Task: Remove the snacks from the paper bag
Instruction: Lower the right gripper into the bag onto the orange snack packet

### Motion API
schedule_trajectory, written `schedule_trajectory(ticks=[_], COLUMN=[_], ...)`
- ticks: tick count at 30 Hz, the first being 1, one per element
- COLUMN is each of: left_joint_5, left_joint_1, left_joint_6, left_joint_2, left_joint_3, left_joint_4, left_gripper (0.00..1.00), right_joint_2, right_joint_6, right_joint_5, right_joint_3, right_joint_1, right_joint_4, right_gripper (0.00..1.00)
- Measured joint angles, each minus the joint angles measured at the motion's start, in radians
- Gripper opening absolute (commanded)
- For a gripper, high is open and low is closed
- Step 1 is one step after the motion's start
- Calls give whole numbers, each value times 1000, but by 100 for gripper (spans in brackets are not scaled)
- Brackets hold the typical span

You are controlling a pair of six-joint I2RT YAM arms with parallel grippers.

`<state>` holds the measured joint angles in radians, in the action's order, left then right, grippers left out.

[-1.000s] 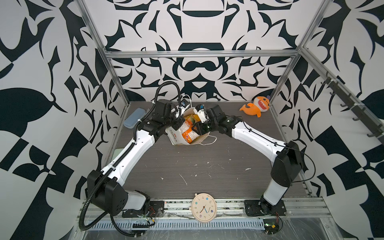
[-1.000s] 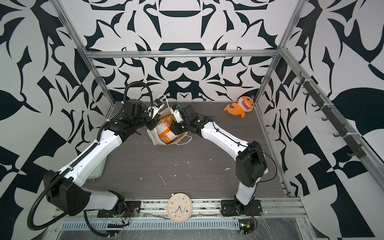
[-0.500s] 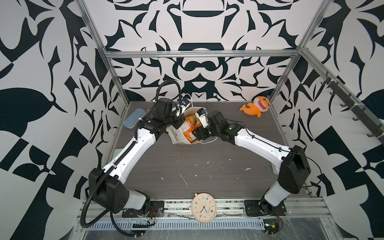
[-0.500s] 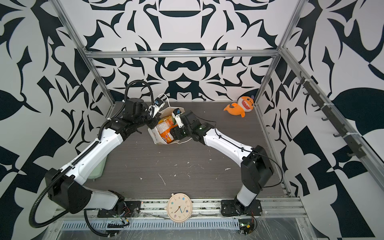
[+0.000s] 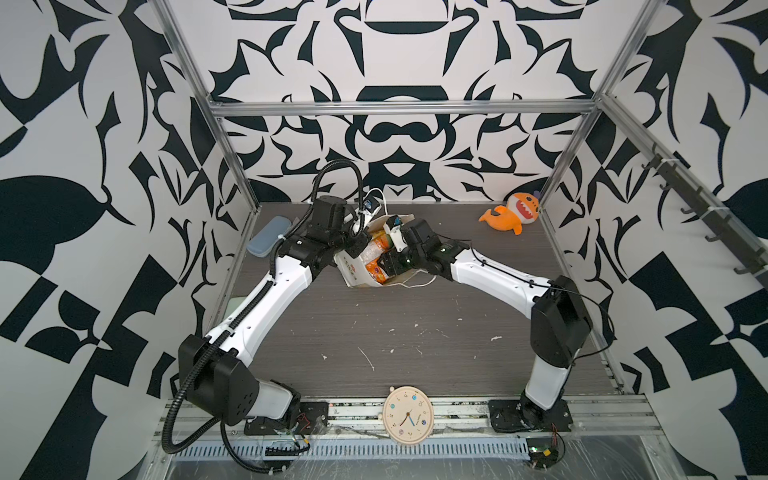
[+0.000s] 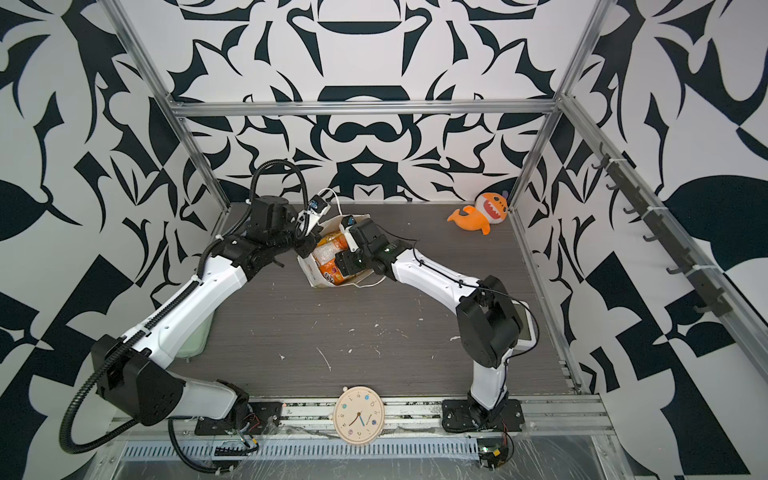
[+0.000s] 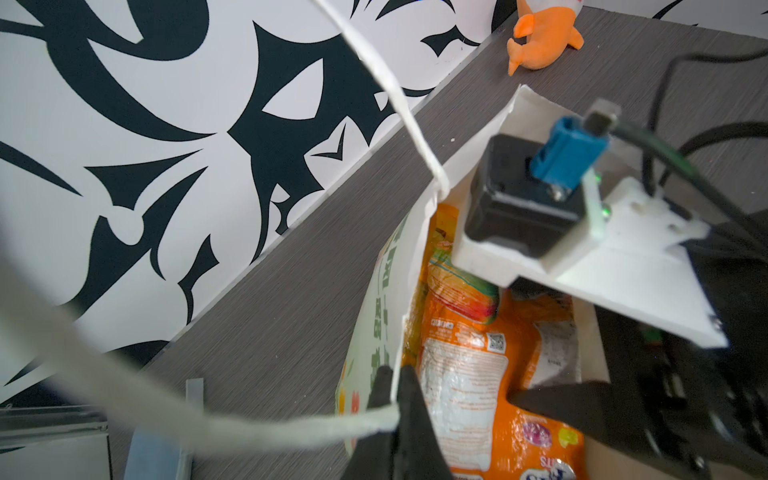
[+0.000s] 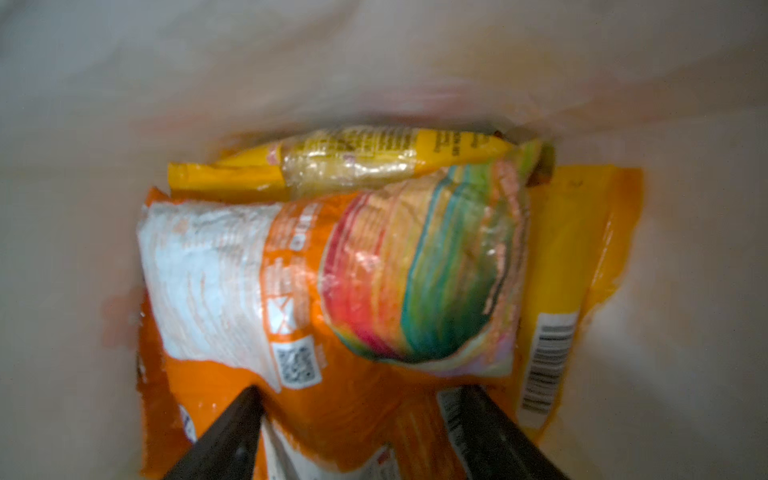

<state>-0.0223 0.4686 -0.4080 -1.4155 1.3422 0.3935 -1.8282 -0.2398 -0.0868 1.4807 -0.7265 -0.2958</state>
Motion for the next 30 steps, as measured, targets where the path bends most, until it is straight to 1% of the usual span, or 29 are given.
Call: schedule_trajectory(ticks=[1,3,4,5,6,10,12,14,16,20,21,30], left_joint_5=[0,0,1,1,1,4,4,5,4,7,8,23], left_joint_1=[0,0,0,0,0,0,0,0,0,0,0,0], left_joint_6=[0,0,0,0,0,0,0,0,1,3,5,13], left_joint_2=[0,0,0,0,0,0,0,0,0,0,0,0], left_joint_3=[0,0,0,0,0,0,0,0,0,0,0,0], left_joint_4=[0,1,1,1,1,1,1,1,1,1,0,-2], left_gripper=[0,0,0,0,0,0,0,0,0,0,0,0], right_joint_2=[-4,-8,-8,-8,-8,-3,-1,3,7,8,8,31], right_joint_6=[-7,-14,-17,-19,-24,-23,-22,-21,-21,-21,-23,-27], right_joint_5=[-5,-13,-17,-19,-22,-29,-30,-32,-36,-56,-60,-78], right_joint_3=[6,13,14,16,18,23,23,23,23,23,23,18], right_joint_1=[0,-2,-3,-3,-3,-3,-3,-3,-3,-3,-3,-3], right_joint_4=[0,2,2,2,2,1,-1,-4,-8,-8,-8,-6], right_gripper=[52,48,41,29,23,21,15,12,6,3,0,0])
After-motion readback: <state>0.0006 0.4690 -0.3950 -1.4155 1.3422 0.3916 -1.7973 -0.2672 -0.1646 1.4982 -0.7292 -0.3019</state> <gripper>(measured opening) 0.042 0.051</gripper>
